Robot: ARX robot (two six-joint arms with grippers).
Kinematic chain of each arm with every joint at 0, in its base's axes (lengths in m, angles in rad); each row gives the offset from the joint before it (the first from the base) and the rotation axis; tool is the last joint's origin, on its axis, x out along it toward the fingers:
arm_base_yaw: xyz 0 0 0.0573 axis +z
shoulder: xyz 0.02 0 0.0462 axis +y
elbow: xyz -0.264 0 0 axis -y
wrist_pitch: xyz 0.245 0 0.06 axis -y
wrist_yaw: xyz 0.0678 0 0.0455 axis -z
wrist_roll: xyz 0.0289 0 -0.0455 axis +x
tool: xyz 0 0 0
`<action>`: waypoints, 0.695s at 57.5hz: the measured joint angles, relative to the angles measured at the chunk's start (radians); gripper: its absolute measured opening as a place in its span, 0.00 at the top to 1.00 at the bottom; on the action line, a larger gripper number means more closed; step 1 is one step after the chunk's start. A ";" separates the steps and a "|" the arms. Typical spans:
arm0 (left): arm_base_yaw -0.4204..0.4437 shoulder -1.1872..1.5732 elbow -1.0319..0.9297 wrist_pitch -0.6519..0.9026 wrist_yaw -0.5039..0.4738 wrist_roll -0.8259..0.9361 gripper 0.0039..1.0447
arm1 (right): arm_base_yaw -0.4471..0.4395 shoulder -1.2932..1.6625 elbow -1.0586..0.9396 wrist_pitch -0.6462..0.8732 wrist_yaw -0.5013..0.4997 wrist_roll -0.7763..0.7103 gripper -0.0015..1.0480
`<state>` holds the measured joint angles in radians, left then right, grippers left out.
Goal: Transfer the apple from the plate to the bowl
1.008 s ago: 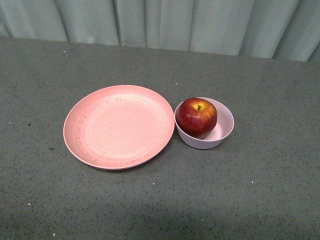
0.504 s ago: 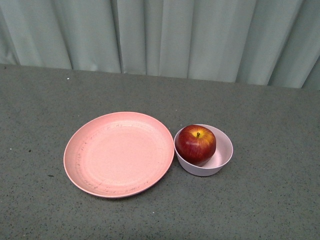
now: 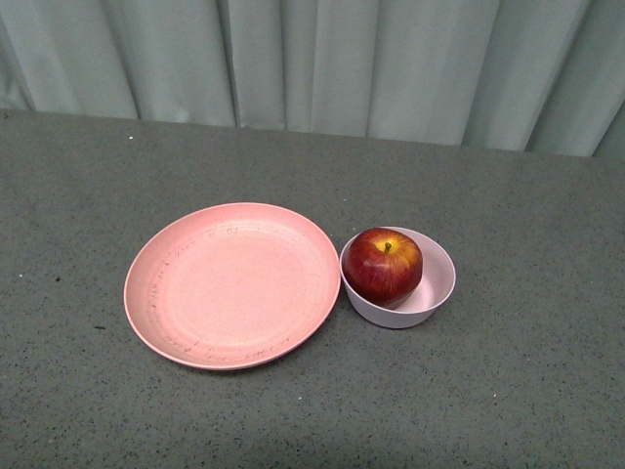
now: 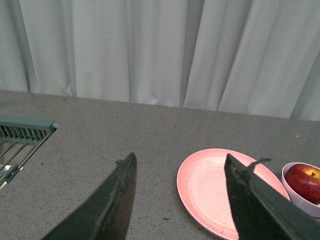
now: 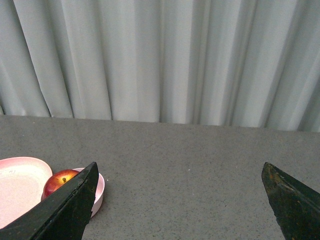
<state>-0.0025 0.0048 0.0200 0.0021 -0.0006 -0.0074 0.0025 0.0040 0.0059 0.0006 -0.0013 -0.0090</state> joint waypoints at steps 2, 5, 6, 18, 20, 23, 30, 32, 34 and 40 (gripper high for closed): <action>0.000 0.000 0.000 0.000 0.000 0.000 0.35 | 0.000 0.000 0.000 0.000 0.000 0.000 0.09; 0.000 0.000 0.000 0.000 0.000 0.000 0.28 | 0.000 0.000 0.000 0.000 0.000 0.000 0.09; 0.000 0.000 0.000 0.000 0.000 0.000 0.24 | 0.000 0.000 0.000 0.000 0.000 0.000 0.09; 0.000 0.000 0.000 0.000 0.000 0.003 0.07 | 0.000 0.000 0.000 0.000 0.000 0.000 0.09; 0.000 0.000 0.000 0.000 0.000 0.003 0.06 | 0.000 0.000 0.000 0.000 0.000 0.000 0.09; 0.000 0.000 0.000 0.000 0.000 0.003 0.06 | 0.000 0.000 0.000 0.000 0.000 0.000 0.09; 0.000 0.000 0.000 0.000 0.000 0.003 0.06 | 0.000 0.000 0.000 0.000 0.000 0.000 0.09; 0.000 0.000 0.000 0.000 0.000 0.003 0.06 | 0.000 0.000 0.000 0.000 0.000 0.000 0.09; 0.000 0.000 0.000 0.000 0.000 0.003 0.06 | 0.000 0.000 0.000 0.000 0.000 0.000 0.09; 0.000 0.000 0.000 0.000 0.000 0.003 0.06 | 0.000 0.000 0.000 0.000 0.000 0.000 0.09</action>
<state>-0.0025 0.0044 0.0200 0.0021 -0.0006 -0.0044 0.0025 0.0040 0.0059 0.0006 -0.0013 -0.0090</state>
